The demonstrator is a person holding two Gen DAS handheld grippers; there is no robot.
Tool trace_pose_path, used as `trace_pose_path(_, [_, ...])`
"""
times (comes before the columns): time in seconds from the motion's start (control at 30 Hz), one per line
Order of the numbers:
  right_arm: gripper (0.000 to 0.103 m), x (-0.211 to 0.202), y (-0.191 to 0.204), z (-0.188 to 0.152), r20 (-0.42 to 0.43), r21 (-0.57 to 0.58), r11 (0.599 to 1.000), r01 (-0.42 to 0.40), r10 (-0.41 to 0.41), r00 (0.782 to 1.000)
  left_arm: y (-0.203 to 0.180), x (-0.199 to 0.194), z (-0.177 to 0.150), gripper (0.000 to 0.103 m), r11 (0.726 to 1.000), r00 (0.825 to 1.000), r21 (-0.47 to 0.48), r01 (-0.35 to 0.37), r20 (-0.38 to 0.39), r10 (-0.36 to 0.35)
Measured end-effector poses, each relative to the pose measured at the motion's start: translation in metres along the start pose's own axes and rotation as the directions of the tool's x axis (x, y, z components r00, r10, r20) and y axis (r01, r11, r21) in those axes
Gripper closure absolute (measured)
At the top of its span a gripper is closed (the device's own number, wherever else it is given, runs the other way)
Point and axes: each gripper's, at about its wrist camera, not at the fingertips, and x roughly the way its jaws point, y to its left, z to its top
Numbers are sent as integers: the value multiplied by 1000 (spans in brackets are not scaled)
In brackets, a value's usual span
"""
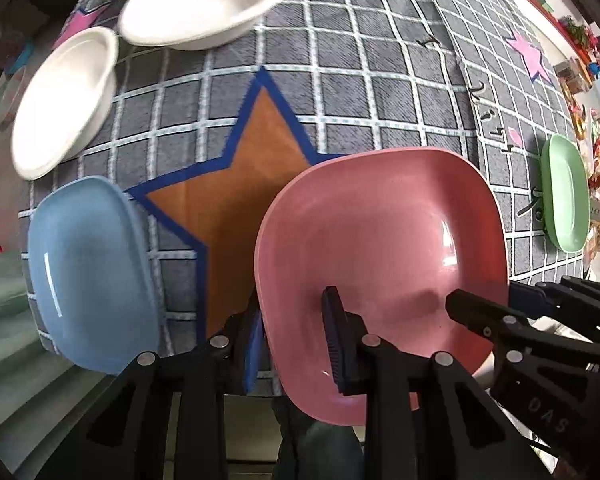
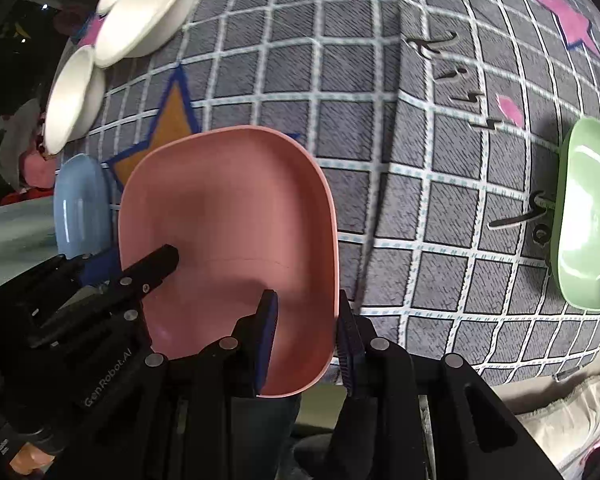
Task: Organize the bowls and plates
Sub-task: 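Lift the pink plate with both grippers, lower it onto the blue plate, open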
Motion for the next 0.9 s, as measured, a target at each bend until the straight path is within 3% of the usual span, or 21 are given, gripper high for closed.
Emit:
trace_pose_path(0.2, [72, -12, 48, 1, 8, -46, 999, -7, 7, 1000, 31, -22, 2, 72, 999, 999, -25, -24, 41, 25])
trace_pose_path(0.33, [72, -11, 70, 4, 11, -88, 996, -18, 19, 1000, 70, -37, 7, 72, 997, 997, -74, -36, 59, 40])
trace_pose_path(0.6, [72, 13, 138, 17, -33, -177, 982, -63, 58, 998, 163, -48, 11, 72, 984, 991, -150, -100, 72, 111])
trace_pose_path(0.73, [72, 32, 173, 27, -59, -198, 976, -91, 81, 995, 203, -48, -9, 72, 975, 990, -192, -112, 65, 127])
trace_pose_path(0.9, [72, 52, 199, 35, -89, -208, 972, -107, 90, 992, 229, -38, -4, 71, 969, 986, -202, -141, 62, 157])
